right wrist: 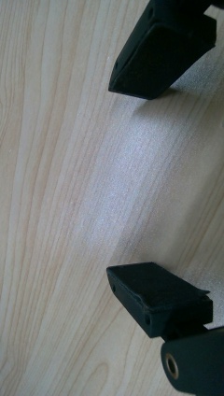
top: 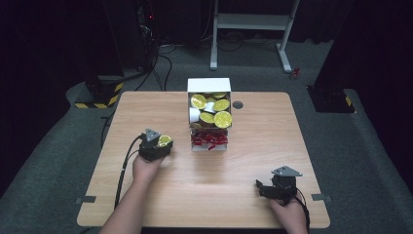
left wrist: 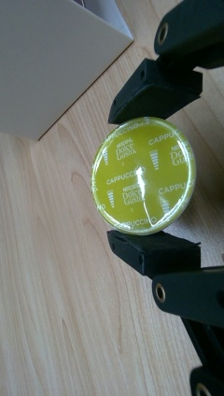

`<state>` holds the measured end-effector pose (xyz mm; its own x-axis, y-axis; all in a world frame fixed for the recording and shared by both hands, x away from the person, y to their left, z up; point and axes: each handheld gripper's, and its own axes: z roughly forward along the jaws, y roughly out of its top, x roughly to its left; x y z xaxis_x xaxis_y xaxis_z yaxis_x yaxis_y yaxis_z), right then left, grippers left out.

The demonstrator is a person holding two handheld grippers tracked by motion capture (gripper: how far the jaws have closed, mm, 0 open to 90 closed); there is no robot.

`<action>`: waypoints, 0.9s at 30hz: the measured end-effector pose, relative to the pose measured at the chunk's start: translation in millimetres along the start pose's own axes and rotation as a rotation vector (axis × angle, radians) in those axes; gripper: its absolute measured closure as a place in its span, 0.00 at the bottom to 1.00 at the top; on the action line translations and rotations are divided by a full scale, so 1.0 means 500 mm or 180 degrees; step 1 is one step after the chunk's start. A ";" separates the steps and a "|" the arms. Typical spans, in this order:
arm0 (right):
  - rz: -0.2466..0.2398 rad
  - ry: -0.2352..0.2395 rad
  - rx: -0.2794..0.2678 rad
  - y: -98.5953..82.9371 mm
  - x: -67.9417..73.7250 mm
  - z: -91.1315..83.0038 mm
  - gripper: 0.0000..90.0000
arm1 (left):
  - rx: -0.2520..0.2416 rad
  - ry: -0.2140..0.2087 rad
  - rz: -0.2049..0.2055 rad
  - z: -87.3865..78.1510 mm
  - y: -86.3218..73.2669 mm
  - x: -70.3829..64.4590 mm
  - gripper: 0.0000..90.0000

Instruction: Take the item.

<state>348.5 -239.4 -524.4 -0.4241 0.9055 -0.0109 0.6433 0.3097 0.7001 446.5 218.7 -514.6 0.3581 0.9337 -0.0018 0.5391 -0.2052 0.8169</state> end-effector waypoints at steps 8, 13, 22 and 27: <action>0.0010 0.0001 0.0001 0.000 0.001 -0.001 0.12 | 0.0000 0.0017 -0.0058 0.011 -0.005 -0.001 0.42; 0.0003 0.0007 -0.0001 -0.001 0.001 -0.001 0.13 | -0.0048 0.0021 -0.0062 0.011 -0.010 -0.002 0.42; 0.0014 0.0005 0.0000 -0.001 0.002 -0.001 0.13 | -0.0043 0.0015 -0.0111 0.009 -0.010 0.001 0.42; 0.0022 0.0006 0.0003 -0.001 0.002 -0.001 0.13 | 0.0026 -0.0022 -0.0229 0.009 -0.006 0.004 0.35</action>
<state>347.3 -239.0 -524.2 -0.4208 0.9071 -0.0047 0.6468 0.3037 0.6996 449.0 219.7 -519.4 0.3234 0.9441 -0.0642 0.5698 -0.1402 0.8098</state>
